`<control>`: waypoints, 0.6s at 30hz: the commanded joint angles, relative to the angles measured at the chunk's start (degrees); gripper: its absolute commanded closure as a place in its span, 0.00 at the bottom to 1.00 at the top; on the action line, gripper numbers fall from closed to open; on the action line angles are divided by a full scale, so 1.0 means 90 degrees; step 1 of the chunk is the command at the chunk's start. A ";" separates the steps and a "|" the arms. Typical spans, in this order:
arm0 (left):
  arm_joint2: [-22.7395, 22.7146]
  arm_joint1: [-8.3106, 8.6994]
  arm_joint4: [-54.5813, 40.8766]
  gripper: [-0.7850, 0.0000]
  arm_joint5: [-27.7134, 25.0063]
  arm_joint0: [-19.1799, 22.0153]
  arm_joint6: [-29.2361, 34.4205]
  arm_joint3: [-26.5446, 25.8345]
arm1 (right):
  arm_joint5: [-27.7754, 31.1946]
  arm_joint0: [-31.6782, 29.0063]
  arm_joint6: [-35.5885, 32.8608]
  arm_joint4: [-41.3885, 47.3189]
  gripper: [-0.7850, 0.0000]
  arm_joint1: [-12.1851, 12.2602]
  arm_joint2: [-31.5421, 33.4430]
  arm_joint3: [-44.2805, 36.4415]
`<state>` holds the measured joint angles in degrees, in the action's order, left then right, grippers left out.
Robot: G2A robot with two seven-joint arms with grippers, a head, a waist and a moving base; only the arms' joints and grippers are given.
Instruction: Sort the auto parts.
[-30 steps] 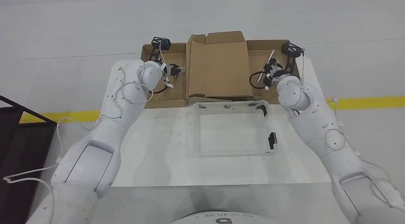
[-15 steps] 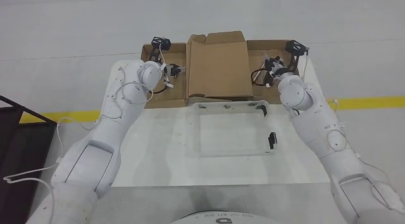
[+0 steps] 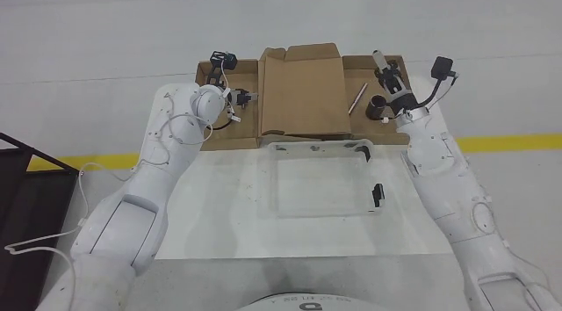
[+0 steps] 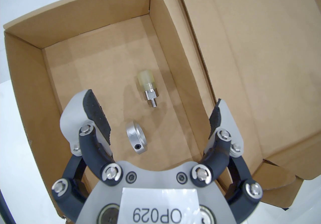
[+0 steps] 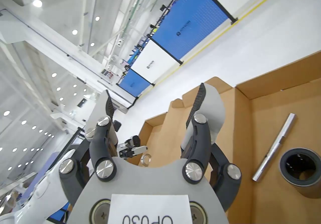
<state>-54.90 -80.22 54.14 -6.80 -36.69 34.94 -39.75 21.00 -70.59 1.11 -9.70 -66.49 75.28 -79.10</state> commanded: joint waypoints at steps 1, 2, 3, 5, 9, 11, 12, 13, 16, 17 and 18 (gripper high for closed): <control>0.0000 0.0000 0.0000 0.00 0.0000 0.0000 0.0000 0.0000 | 0.0253 -0.0135 -0.0044 0.0093 0.00 0.0011 0.0107 -0.0133; 0.0000 0.0000 0.0000 0.00 0.0000 0.0000 0.0000 0.0000 | 0.0359 -0.0199 -0.0080 0.0141 0.00 0.0017 0.0160 -0.0184; 0.0000 0.0000 0.0000 0.00 0.0000 0.0000 0.0000 0.0000 | 0.0443 -0.0252 -0.0162 0.0218 0.00 0.0024 0.0208 -0.0231; 0.0000 0.0000 0.0000 0.00 0.0000 0.0000 0.0000 0.0000 | 0.0532 -0.0295 -0.0314 0.0381 0.00 0.0036 0.0298 -0.0255; 0.0000 0.0000 0.0000 0.00 0.0000 0.0000 0.0000 0.0000 | 0.0539 -0.0298 -0.0323 0.0391 0.00 0.0037 0.0302 -0.0258; 0.0000 0.0000 0.0000 0.00 0.0000 0.0000 0.0000 0.0000 | 0.0533 -0.0295 -0.0316 0.0383 0.00 0.0036 0.0298 -0.0255; 0.0000 0.0000 0.0000 0.00 0.0000 0.0000 0.0000 0.0000 | 0.0532 -0.0295 -0.0315 0.0382 0.00 0.0036 0.0298 -0.0255; 0.0000 0.0000 0.0000 0.00 0.0000 0.0000 0.0000 0.0000 | 0.0532 -0.0295 -0.0315 0.0382 0.00 0.0036 0.0298 -0.0255; 0.0000 0.0000 0.0000 0.00 0.0000 0.0000 0.0000 0.0000 | 0.0532 -0.0295 -0.0314 0.0382 0.00 0.0036 0.0298 -0.0255; 0.0000 0.0000 0.0000 0.00 0.0000 0.0000 0.0000 0.0000 | 0.0532 -0.0295 -0.0314 0.0382 0.00 0.0036 0.0298 -0.0255; 0.0000 0.0000 0.0000 0.00 0.0000 0.0000 0.0000 0.0000 | 0.0532 -0.0295 -0.0314 0.0382 0.00 0.0036 0.0298 -0.0255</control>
<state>-54.90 -80.22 54.14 -6.80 -36.69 34.94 -39.75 25.79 -73.25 -1.72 -6.27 -66.17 77.96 -81.39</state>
